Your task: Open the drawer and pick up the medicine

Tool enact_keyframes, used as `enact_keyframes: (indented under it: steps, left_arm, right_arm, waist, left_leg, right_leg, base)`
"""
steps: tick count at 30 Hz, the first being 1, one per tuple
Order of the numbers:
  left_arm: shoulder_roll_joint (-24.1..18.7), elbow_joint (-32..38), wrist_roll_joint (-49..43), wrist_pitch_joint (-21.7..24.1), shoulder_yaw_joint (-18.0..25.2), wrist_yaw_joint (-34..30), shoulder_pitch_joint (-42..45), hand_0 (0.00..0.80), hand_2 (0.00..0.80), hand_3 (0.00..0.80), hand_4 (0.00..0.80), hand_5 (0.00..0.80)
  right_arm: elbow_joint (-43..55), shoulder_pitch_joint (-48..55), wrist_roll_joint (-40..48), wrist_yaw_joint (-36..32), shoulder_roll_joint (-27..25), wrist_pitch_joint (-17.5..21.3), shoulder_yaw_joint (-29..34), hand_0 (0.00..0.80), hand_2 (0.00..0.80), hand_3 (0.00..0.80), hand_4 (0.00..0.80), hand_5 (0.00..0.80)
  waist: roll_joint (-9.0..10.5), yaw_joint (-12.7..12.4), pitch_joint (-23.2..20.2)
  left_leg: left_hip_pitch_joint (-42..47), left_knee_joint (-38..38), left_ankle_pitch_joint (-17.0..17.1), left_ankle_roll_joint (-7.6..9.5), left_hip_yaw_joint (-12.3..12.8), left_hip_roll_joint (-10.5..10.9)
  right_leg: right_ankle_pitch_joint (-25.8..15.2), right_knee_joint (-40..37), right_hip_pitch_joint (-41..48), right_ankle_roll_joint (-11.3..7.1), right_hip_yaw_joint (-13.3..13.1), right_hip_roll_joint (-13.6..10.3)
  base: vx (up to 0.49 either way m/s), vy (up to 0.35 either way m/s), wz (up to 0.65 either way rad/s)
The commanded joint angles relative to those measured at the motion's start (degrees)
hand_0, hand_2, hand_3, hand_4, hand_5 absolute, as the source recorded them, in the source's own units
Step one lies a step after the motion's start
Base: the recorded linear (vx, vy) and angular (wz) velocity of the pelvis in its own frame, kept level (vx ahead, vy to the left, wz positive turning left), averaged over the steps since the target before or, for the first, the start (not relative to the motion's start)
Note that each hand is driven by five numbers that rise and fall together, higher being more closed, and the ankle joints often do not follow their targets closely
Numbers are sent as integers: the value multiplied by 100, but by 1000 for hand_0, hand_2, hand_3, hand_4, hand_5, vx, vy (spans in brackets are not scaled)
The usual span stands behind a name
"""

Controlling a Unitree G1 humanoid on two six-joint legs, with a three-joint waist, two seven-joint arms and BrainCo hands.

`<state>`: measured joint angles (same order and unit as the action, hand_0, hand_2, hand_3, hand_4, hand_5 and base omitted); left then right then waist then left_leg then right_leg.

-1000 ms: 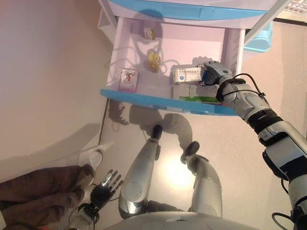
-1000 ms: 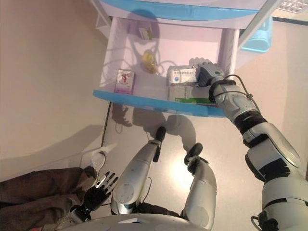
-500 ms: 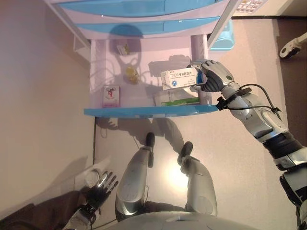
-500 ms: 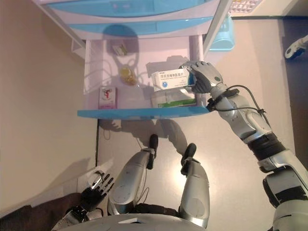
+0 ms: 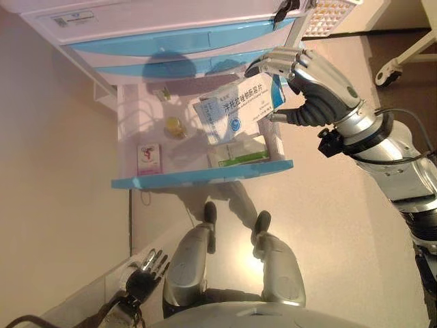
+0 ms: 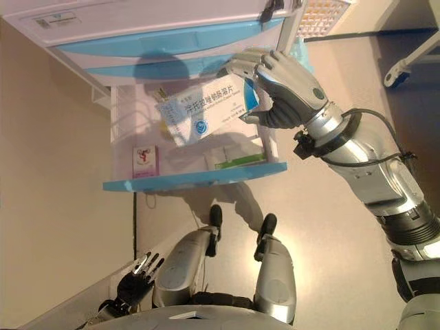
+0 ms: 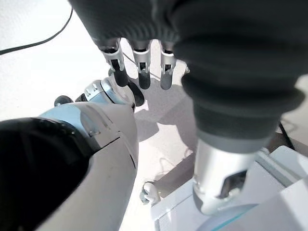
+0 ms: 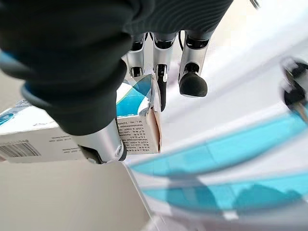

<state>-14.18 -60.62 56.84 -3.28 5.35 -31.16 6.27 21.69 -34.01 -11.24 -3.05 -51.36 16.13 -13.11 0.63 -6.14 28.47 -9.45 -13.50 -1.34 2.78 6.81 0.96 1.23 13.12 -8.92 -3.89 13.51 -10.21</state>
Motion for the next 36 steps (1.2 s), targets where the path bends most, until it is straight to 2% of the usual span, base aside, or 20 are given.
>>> enact_keyframes:
  steps: [1,4,6,19,30,36]
  left_arm:
    - [-55,-236,-262,134,-18,99,468,0,0,0,0,0]
    - [-31,-299,-311,124,29,202,489,0,0,0,0,0]
    - [-19,-350,-380,107,64,312,485,0,0,0,0,0]
    - [-130,-644,-630,-104,249,558,546,0,0,0,0,0]
    - [-295,-764,-659,-280,284,752,455,0,0,0,0,0]
    - [-384,-806,-577,-318,135,867,337,0,0,0,0,0]
  right_arm:
    - [272,-253,492,167,-89,-14,264,800,800,800,800,800]
    - [301,-358,607,259,-108,-156,344,800,800,800,800,800]
    - [255,-523,832,302,-114,-404,391,800,800,800,800,800]
    - [-1077,-1831,1187,780,-254,-1284,-14,800,800,800,800,800]
    - [-3413,-3190,1500,968,-227,-1824,-902,800,800,800,800,800]
    - [-4812,-3880,1675,1209,-350,-1805,-1437,800,800,800,800,800]
  waist:
    - [1,-158,-853]
    - [42,-175,-1014]
    - [84,-209,-1143]
    - [263,-431,-1695]
    - [355,-667,-1890]
    - [340,-786,-1906]
  left_leg:
    - [500,708,-489,-83,-47,169]
    - [604,771,-485,-92,-78,164]
    - [670,788,-494,-96,-98,164]
    - [963,873,-493,-114,-302,176]
    - [1046,890,-477,-105,-525,253]
    - [1042,932,-435,-92,-665,294]
  right_leg:
    - [349,730,192,-411,147,-39]
    - [353,659,302,-416,156,-18]
    - [366,608,397,-414,173,-10]
    - [343,405,852,-409,314,10]
    - [235,311,1077,-376,493,-62]
    - [202,298,1145,-351,569,-85]
  base:
    - [75,-12,-1]
    - [80,-8,-1]
    - [89,-9,2]
    - [82,-1,3]
    - [47,19,7]
    - [28,18,11]
